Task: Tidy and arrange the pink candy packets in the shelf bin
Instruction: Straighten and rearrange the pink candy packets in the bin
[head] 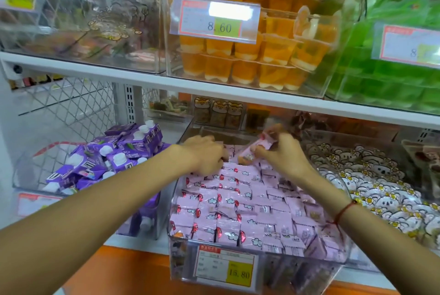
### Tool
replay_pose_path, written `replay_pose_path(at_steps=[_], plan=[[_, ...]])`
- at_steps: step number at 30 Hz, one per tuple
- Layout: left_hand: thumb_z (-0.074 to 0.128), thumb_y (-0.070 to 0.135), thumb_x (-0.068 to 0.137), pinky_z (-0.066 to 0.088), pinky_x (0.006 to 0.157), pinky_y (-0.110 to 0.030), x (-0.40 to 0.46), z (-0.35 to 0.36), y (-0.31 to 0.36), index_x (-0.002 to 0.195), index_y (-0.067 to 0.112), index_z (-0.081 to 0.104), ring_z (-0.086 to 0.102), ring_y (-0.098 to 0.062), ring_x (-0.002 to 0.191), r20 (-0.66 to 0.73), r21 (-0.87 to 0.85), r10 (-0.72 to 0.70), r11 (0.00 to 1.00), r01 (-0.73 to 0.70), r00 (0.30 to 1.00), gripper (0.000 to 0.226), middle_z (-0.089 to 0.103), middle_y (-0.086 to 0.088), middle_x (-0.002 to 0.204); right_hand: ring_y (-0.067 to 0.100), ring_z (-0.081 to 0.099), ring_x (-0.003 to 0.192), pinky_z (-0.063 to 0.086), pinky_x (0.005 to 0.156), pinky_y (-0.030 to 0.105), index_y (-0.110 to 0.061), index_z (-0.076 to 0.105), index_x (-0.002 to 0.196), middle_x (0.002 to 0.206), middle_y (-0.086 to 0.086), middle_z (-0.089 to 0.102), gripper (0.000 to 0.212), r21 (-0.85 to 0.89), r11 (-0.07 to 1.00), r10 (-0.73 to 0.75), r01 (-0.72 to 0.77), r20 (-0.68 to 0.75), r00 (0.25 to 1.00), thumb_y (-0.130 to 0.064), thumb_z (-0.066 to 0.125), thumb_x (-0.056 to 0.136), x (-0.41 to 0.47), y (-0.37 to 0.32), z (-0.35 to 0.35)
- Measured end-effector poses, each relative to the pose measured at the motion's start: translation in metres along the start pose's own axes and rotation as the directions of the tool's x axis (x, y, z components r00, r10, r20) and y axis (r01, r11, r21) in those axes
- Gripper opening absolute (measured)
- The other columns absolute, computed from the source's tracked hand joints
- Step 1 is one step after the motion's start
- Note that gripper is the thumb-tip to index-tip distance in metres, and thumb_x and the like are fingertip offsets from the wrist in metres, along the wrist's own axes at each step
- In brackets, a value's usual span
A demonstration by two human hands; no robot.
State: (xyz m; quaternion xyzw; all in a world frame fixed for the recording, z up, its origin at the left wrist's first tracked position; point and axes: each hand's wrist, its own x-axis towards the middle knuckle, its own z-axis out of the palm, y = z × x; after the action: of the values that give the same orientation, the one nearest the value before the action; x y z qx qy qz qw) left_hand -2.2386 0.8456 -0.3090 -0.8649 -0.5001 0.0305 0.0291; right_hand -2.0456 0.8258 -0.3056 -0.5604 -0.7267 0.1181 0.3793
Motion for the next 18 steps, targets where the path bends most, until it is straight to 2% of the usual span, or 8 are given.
replay_pose_path(at_steps=[4, 7, 9, 11, 12, 14, 16, 18], plan=[[0.032, 0.027, 0.1, 0.035, 0.103, -0.041, -0.003, 0.009, 0.002, 0.131, 0.022, 0.049, 0.04, -0.025, 0.123, -0.012, -0.038, -0.018, 0.999, 0.017, 1.0, 0.036, 0.048, -0.003, 0.136, 0.017, 0.062, 0.088, 0.053, 0.078, 0.025, -0.013, 0.057, 0.11, 0.108, 0.003, 0.061, 0.032, -0.108, 0.977, -0.174, 0.182, 0.075, 0.982, -0.014, 0.071, 0.082, 0.01, -0.01, 0.003], [0.032, 0.028, 0.1, 0.034, 0.103, -0.042, -0.006, 0.008, 0.004, 0.138, 0.027, 0.042, 0.039, -0.025, 0.128, -0.064, -0.043, -0.02, 0.999, 0.017, 0.998, 0.039, 0.042, -0.003, 0.142, 0.005, 0.057, 0.076, 0.044, 0.065, 0.008, -0.013, 0.063, 0.113, 0.11, 0.007, 0.065, 0.032, -0.244, 0.924, -0.248, 0.293, 0.199, 0.948, -0.013, 0.07, 0.082, 0.012, -0.008, 0.01], [0.031, 0.029, 0.101, 0.032, 0.106, -0.042, -0.006, 0.007, 0.005, 0.143, 0.029, 0.035, 0.035, -0.026, 0.132, -0.046, -0.002, -0.017, 1.0, 0.016, 0.999, 0.043, 0.035, -0.004, 0.148, 0.008, 0.059, 0.075, 0.047, 0.066, 0.016, -0.013, 0.063, 0.118, 0.108, 0.007, 0.068, 0.031, -0.298, 0.914, -0.193, 0.276, 0.28, 0.941, -0.017, 0.065, 0.087, 0.007, -0.002, 0.02], [0.031, 0.029, 0.101, 0.031, 0.106, -0.041, -0.007, 0.007, 0.006, 0.144, 0.03, 0.033, 0.034, -0.025, 0.132, -0.033, 0.005, -0.019, 1.0, 0.019, 0.999, 0.044, 0.034, -0.003, 0.148, 0.018, 0.062, 0.092, 0.049, 0.085, 0.032, -0.012, 0.065, 0.117, 0.115, 0.008, 0.067, 0.026, -0.325, 0.913, -0.127, 0.245, 0.346, 0.93, -0.021, 0.053, 0.095, 0.001, 0.007, 0.029], [0.031, 0.028, 0.101, 0.031, 0.106, -0.04, -0.006, 0.007, 0.006, 0.144, 0.03, 0.034, 0.034, -0.025, 0.132, -0.035, -0.007, -0.02, 1.0, 0.019, 0.999, 0.043, 0.035, -0.003, 0.147, 0.022, 0.056, 0.107, 0.041, 0.096, 0.033, -0.011, 0.065, 0.117, 0.123, 0.007, 0.063, 0.029, -0.348, 0.904, -0.104, 0.247, 0.381, 0.919, -0.022, 0.046, 0.098, -0.001, 0.011, 0.031], [0.032, 0.026, 0.1, 0.03, 0.105, -0.04, -0.005, 0.005, 0.005, 0.143, 0.029, 0.037, 0.034, -0.024, 0.132, -0.042, -0.054, -0.03, 0.998, 0.027, 0.999, 0.043, 0.036, -0.002, 0.147, 0.025, 0.038, 0.123, 0.026, 0.103, 0.03, -0.012, 0.061, 0.124, 0.136, 0.004, 0.052, 0.036, -0.347, 0.908, -0.059, 0.236, 0.45, 0.891, -0.023, 0.035, 0.102, -0.002, 0.015, 0.031], [0.037, 0.022, 0.099, 0.034, 0.102, -0.037, -0.003, 0.003, 0.005, 0.139, 0.028, 0.043, 0.039, -0.024, 0.129, -0.056, -0.131, -0.047, 0.991, 0.039, 0.997, 0.041, 0.04, -0.002, 0.146, 0.024, 0.034, 0.128, 0.023, 0.104, 0.028, -0.014, 0.054, 0.132, 0.141, 0.005, 0.046, 0.038, -0.277, 0.938, -0.049, 0.207, 0.487, 0.872, -0.026, 0.034, 0.102, -0.004, 0.015, 0.024], [0.041, 0.017, 0.097, 0.038, 0.09, -0.032, 0.002, -0.001, 0.005, 0.136, 0.026, 0.048, 0.047, -0.022, 0.12, -0.098, -0.205, -0.076, 0.977, 0.055, 0.992, 0.04, 0.049, -0.004, 0.137, 0.024, 0.035, 0.13, 0.026, 0.107, 0.032, -0.018, 0.05, 0.136, 0.144, 0.006, 0.043, 0.039, -0.258, 0.944, -0.08, 0.204, 0.422, 0.903, -0.029, 0.035, 0.101, -0.009, 0.016, 0.018]])
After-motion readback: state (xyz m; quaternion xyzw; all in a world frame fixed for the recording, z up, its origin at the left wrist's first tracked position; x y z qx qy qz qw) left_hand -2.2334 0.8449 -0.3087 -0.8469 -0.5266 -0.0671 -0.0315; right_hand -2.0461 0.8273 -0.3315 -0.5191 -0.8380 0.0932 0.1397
